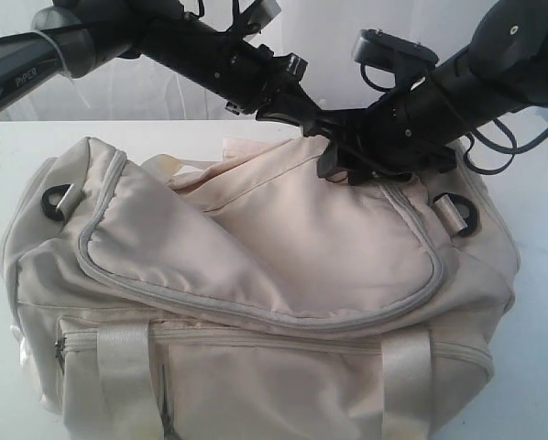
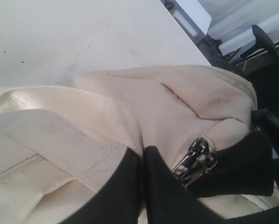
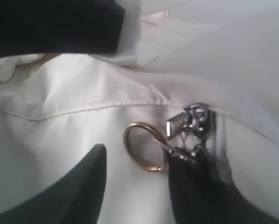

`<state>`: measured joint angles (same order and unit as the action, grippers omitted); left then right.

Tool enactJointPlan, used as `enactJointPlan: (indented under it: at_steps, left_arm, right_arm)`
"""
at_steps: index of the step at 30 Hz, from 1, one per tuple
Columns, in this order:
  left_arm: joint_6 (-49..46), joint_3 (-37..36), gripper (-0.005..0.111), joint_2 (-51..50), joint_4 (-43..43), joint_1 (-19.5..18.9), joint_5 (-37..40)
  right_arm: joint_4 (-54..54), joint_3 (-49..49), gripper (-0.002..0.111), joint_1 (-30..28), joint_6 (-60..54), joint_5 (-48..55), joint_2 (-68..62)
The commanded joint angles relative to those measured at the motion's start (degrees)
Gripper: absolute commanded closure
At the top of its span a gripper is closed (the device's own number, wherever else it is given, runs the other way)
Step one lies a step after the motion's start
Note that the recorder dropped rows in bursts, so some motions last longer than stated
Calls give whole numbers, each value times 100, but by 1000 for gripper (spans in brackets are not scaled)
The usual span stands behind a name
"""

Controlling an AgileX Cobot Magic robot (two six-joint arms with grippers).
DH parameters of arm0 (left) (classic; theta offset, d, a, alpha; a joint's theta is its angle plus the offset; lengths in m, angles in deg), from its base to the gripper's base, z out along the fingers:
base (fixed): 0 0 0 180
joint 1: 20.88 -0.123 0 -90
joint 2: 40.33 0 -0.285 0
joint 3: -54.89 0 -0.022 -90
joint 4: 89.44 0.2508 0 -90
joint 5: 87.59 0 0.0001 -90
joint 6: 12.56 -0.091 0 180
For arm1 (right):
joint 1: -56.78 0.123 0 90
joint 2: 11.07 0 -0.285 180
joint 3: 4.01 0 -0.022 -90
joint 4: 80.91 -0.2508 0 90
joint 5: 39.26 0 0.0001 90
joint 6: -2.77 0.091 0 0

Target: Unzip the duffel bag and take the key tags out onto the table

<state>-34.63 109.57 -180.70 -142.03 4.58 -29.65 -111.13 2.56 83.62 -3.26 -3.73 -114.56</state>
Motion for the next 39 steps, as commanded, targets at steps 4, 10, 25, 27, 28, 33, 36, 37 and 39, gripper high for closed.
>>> enactJointPlan:
  at_steps: [4,10,25,27,28,33,36,37,39]
  left_arm:
    - [-22,78,107,131,-313,-25,353]
    - [-22,78,107,131,-313,-25,353]
    - [-22,78,107,121,-302,-25,332]
    - [-22,78,107,120,-290,-25,332]
    - [-22,78,107,120,-264,-25,332]
    - [-22,78,107,120,-197,-25,289]
    - [-22,78,107,120,-156,-25,221]
    - [-10,78,107,120,-131,-25,196]
    - [43,78,107,120,-131,-25,169]
  right_arm:
    - [-106,-6,71,4,23,-257,-2]
    - [-95,-6,91,4,23,-257,-2]
    - [475,-6,108,-8,-120,354,220]
    - [657,-6,108,-20,-120,475,380]
    - [740,-6,108,-20,-120,542,480]
    - [1095,-6,108,-20,-106,1070,866]
    - [1497,-6,108,-20,66,1375,979]
    - [1627,-6,108,-20,125,1467,1012]
    - [1887,-6,108,-20,228,1671,1077]
